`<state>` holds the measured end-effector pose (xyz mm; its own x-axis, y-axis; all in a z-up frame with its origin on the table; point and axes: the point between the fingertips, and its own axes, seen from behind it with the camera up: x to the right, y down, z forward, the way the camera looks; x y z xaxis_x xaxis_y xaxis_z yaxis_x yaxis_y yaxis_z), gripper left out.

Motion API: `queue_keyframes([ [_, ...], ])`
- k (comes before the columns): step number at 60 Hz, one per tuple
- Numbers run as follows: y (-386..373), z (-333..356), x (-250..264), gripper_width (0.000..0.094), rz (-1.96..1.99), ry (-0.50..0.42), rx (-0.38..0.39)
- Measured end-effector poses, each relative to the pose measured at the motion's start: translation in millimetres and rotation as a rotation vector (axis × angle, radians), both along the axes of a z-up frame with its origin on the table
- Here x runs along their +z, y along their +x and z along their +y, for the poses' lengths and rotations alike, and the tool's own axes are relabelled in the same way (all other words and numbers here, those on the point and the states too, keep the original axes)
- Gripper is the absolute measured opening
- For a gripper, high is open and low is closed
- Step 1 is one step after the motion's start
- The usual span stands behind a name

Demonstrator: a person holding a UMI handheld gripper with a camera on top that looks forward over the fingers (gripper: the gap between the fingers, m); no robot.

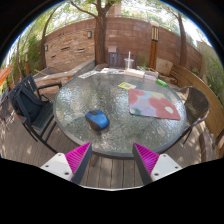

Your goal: Arrange mouse

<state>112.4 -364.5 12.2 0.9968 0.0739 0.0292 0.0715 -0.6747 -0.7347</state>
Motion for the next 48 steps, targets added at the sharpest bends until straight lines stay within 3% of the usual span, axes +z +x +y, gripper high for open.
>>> queue_keyframes([
  [27, -39.0, 136.3, -24.7, 0.0816, -0.063, 0.051, 0.017],
  [31, -42.7, 144.3, -27.6, 0.0732, -0.029, 0.040, 0.026],
  [37, -47.7, 146.0, -29.5, 0.0520, 0.024, 0.021, 0.024],
  [48, -48.0, 145.7, -28.0, 0.0376, 0.017, 0.010, 0.015],
])
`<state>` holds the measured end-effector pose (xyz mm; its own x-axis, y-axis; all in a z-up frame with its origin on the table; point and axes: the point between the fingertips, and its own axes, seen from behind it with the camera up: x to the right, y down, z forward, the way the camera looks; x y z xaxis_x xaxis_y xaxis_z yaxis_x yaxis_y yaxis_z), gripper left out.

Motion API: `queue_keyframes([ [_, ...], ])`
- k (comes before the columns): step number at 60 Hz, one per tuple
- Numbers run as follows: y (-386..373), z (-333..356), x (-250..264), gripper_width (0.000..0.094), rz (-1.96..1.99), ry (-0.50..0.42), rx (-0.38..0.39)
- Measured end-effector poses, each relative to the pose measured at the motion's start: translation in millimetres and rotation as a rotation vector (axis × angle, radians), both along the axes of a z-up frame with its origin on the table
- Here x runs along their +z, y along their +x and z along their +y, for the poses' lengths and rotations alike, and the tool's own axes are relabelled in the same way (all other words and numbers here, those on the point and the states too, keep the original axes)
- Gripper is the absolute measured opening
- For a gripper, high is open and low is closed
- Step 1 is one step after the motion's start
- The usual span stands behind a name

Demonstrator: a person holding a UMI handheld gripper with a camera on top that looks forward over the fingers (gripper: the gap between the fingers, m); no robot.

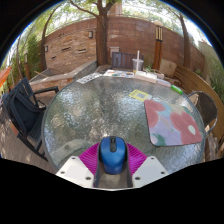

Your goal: Arrange mouse

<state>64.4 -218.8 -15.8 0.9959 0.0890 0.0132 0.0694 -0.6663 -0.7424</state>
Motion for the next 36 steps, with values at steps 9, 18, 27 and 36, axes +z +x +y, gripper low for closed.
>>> queue_keyframes([
  [9, -12.5, 8.2, 38.2, 0.0358, 0.024, 0.049, 0.042],
  [18, -15.3, 44.4, 162.7, 0.0357, 0.117, 0.251, 0.092],
  [27, 63.0, 90.4, 229.9, 0.0353, 0.119, 0.376, 0.032],
  [36, 173.0, 124.8, 145.1, 0.0351, 0.073, 0.246, -0.091],
])
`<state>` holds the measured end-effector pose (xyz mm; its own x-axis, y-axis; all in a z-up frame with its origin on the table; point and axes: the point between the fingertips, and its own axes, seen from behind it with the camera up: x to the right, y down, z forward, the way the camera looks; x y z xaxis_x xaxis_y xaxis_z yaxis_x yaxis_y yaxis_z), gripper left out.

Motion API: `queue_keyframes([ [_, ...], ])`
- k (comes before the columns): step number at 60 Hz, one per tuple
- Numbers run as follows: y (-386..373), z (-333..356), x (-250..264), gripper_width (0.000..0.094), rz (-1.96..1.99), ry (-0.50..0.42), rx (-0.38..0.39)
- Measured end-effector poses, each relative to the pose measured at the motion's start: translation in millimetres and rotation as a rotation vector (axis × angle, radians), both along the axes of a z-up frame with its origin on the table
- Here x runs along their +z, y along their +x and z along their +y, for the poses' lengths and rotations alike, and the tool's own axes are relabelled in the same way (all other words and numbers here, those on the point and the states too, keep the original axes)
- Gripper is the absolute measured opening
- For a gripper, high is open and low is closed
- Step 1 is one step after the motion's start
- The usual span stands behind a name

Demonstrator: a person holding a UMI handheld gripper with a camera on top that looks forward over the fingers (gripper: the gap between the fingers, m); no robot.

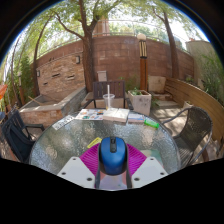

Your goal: Arrange mouse

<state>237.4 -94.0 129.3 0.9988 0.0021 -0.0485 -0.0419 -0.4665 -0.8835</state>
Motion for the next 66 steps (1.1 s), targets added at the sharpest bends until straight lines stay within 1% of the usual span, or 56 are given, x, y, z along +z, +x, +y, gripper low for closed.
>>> queue_keyframes([
  [3, 19.4, 7.4, -33.1, 0.0352, -0.013, -0.074, 0.001],
  [4, 28.6, 1.8, -59.7, 0.0352, -0.019, -0.085, -0.002],
  [9, 56.0, 5.3, -98.7, 0.0358, -0.045, -0.169, -0.016],
  [10, 56.3, 0.2, -116.5, 0.0360, -0.044, -0.183, -0.017],
  [12, 61.0, -7.0, -130.2, 0.0379, -0.037, -0.209, -0.013],
  [14, 61.9, -10.4, -139.7, 0.0419, -0.029, -0.239, -0.009],
  [18, 60.9, -11.6, -137.0, 0.0515, -0.036, -0.232, 0.008],
  [20, 63.5, -14.3, -131.1, 0.0587, -0.047, -0.227, 0.003],
  [21, 64.0, -15.6, -126.5, 0.0650, -0.050, -0.221, 0.000],
  [22, 59.4, -13.0, -116.1, 0.0728, -0.050, -0.223, 0.002],
  [23, 61.7, -17.6, -118.4, 0.0813, -0.051, -0.218, 0.003],
  [24, 61.8, -21.4, -116.2, 0.0866, -0.050, -0.216, 0.003],
  [26, 59.1, -27.7, -109.1, 0.0821, -0.049, -0.215, 0.007],
  [27, 55.6, -27.1, -98.7, 0.0816, -0.049, -0.215, 0.006],
  [32, 52.3, -45.7, -73.2, 0.0863, -0.058, -0.196, -0.009],
  [37, 45.4, -65.8, -38.5, 0.0850, -0.082, -0.170, -0.024],
  [49, 25.9, -147.2, 43.1, 0.0856, -0.121, -0.107, -0.075],
  [61, -0.6, -223.0, 87.4, 0.0853, -0.159, -0.073, -0.094],
  [66, -8.1, -240.6, 100.1, 0.0855, -0.167, -0.062, -0.099],
])
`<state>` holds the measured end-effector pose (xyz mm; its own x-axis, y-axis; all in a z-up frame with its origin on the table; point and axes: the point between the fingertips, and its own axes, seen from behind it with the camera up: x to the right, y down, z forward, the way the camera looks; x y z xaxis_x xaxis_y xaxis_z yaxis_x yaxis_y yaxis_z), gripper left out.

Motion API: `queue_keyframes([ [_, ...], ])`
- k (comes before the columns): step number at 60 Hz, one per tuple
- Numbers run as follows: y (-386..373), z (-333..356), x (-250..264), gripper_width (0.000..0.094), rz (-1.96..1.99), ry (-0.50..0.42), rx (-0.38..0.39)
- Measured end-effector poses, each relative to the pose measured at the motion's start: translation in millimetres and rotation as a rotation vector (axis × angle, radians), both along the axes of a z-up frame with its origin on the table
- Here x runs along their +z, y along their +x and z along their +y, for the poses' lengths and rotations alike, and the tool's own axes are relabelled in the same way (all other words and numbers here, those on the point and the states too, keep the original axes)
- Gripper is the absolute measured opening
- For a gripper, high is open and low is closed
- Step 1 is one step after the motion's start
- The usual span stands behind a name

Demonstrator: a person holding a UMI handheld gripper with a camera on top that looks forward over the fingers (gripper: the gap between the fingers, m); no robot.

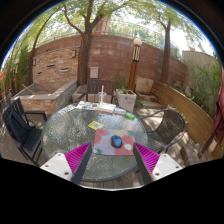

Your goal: Arrange mouse

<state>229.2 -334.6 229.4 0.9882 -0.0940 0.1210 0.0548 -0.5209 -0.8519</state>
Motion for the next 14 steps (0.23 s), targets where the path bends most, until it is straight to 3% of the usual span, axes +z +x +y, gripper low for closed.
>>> queue_keyframes([
  [14, -12.3, -28.6, 8.8, 0.0851, 0.003, -0.001, -0.006],
])
